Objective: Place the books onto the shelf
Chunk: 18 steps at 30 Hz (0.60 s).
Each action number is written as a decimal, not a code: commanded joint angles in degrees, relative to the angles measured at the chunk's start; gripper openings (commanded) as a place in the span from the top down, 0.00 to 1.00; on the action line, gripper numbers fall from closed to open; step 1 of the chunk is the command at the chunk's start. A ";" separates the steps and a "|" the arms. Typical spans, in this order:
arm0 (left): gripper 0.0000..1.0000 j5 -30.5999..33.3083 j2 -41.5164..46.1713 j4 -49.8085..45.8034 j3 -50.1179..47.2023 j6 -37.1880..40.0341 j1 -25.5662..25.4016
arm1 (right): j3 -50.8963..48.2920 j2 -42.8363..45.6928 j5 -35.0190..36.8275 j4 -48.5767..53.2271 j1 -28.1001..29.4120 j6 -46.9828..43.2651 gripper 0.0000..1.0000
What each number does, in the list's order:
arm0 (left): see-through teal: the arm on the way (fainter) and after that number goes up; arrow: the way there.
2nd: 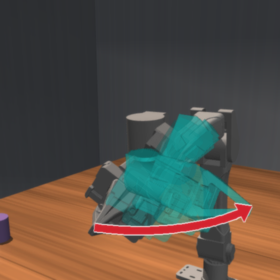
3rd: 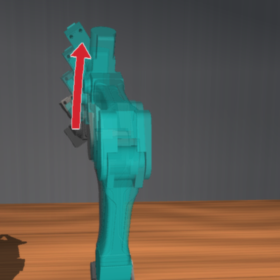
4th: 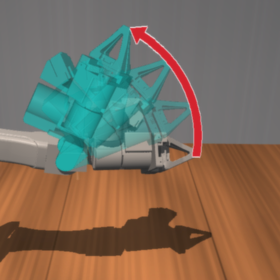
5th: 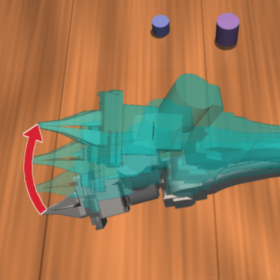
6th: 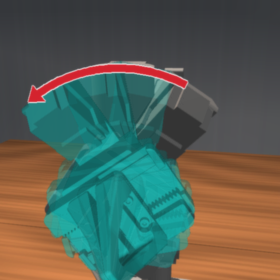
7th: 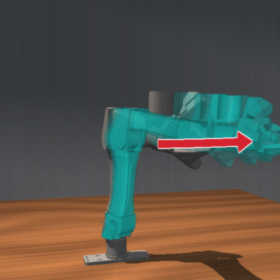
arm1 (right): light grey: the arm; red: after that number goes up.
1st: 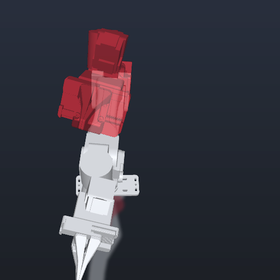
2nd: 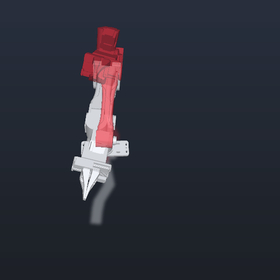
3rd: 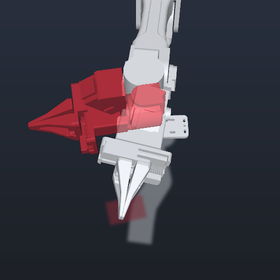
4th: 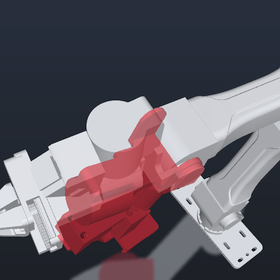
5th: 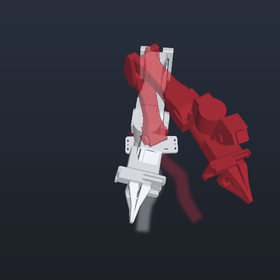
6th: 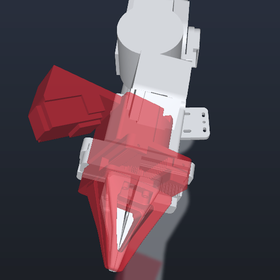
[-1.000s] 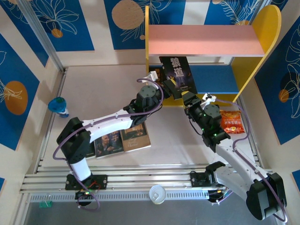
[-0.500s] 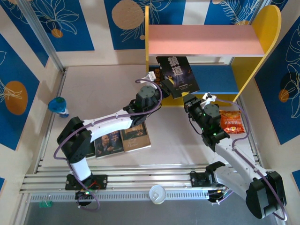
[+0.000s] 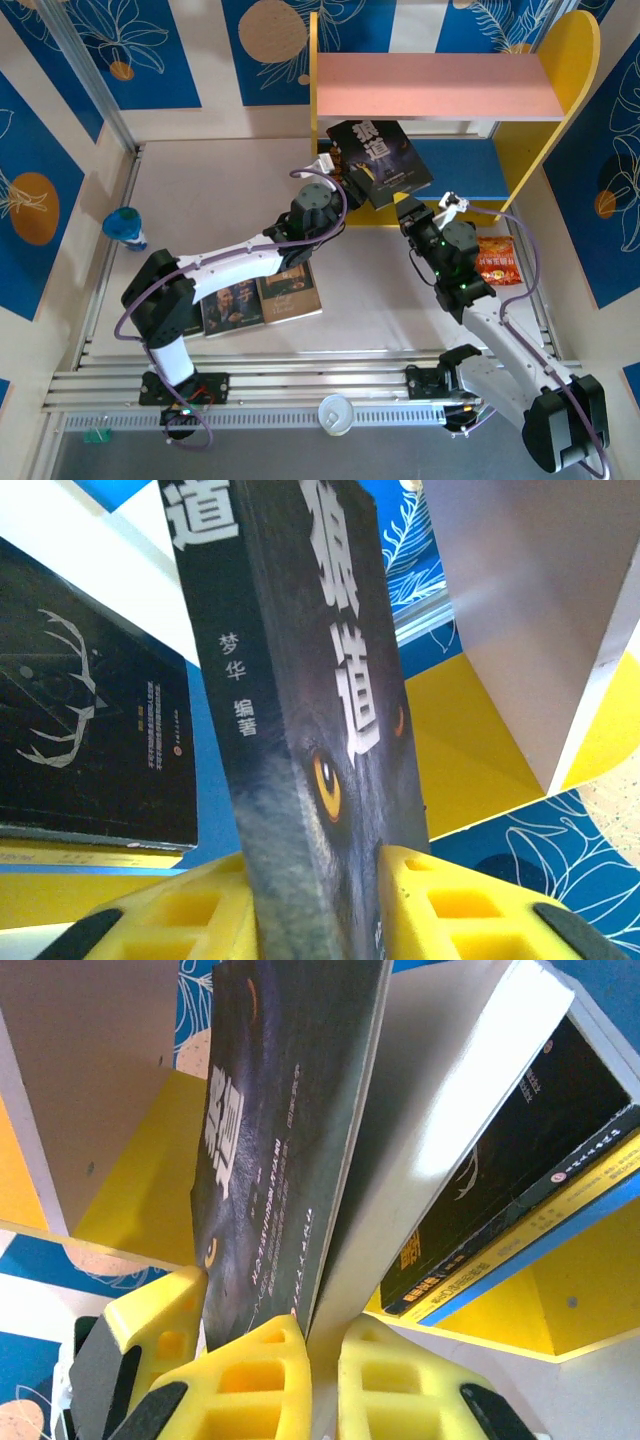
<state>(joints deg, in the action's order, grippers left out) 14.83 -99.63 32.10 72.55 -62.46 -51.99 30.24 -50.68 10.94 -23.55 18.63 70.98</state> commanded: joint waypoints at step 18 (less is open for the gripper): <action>0.66 0.11 2.40 -1.67 0.22 4.44 0.12 | 5.92 -4.37 -14.57 3.80 -13.07 -6.97 0.98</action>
<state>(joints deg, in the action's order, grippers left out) 14.87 -99.50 30.79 72.55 -60.42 -52.07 33.28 -54.41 0.14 -17.12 6.20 65.80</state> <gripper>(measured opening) 0.337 0.053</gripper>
